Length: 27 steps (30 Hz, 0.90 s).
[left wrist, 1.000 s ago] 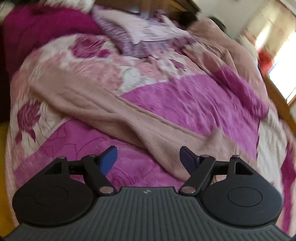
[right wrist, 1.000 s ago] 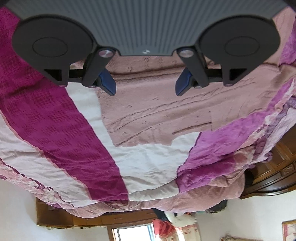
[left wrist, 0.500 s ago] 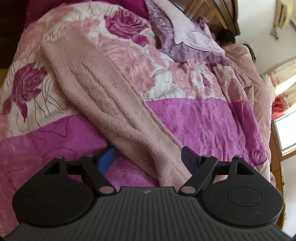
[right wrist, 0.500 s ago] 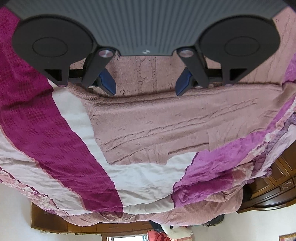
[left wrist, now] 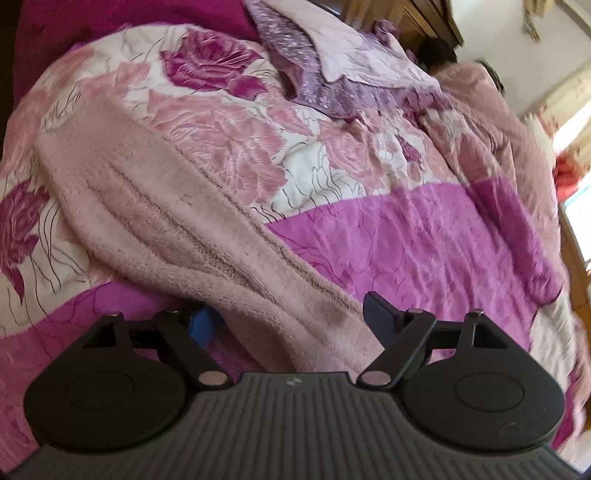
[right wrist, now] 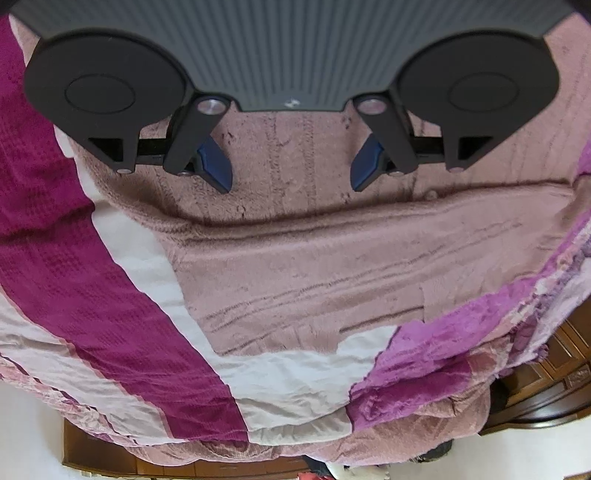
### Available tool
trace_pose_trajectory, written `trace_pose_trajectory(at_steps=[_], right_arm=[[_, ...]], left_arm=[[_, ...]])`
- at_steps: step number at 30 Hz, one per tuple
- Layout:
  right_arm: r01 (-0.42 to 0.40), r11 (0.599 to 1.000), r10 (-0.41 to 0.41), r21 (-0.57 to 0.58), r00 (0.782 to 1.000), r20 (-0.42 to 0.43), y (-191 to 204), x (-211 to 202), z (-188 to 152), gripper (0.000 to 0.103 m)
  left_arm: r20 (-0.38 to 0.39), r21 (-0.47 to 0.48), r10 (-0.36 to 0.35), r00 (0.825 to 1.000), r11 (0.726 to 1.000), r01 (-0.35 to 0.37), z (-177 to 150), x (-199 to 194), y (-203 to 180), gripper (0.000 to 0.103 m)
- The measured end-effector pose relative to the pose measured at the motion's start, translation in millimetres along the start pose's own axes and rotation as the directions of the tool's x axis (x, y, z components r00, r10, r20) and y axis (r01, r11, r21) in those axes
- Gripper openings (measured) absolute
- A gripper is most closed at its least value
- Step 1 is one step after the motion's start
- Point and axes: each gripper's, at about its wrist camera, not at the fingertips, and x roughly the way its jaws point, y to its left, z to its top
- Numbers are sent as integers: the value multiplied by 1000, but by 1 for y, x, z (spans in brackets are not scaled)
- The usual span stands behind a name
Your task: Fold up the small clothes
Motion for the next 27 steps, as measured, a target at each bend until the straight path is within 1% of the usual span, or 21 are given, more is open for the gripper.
trace_pose_trajectory(at_steps=[4, 7, 11, 13, 15, 16, 19, 21, 22, 24, 27], right_arm=[[-6, 1000, 6, 9, 1000, -2, -2, 2, -1, 73], [-9, 1000, 10, 14, 1000, -2, -2, 2, -2, 73], [-10, 1000, 10, 13, 1000, -3, -2, 2, -2, 74], [-8, 1000, 8, 8, 1000, -4, -2, 3, -2, 75], [-4, 1000, 4, 2, 1000, -5, -1, 4, -2, 75], [-4, 1000, 4, 0, 1000, -4, -1, 4, -1, 75], [-5, 1000, 5, 1, 1000, -3, -1, 4, -1, 75], [-7, 1000, 7, 6, 1000, -2, -1, 4, -2, 75], [-8, 1000, 8, 8, 1000, -1, -1, 4, -2, 76], [-11, 1000, 11, 11, 1000, 1, -1, 4, -2, 76], [-16, 1000, 16, 21, 1000, 4, -2, 3, -2, 76]], left_arm=[[10, 104, 51, 999, 993, -52, -8, 2, -12, 84], [14, 152, 95, 995, 984, -96, -11, 4, -20, 84], [35, 218, 133, 990, 966, -138, -16, 5, -31, 83], [55, 254, 144, 988, 955, -153, -19, 4, -35, 80], [75, 272, 152, 986, 948, -167, -22, 3, -37, 75], [81, 276, 153, 985, 946, -169, -22, 2, -37, 74], [101, 289, 156, 983, 940, -179, -23, -1, -39, 61], [121, 306, 148, 982, 935, -178, -23, -5, -42, 45], [132, 316, 141, 981, 932, -177, -23, -8, -44, 41], [147, 320, 107, 983, 936, -149, -22, -14, -46, 27], [185, 324, 60, 981, 939, -119, -21, -27, -50, 20]])
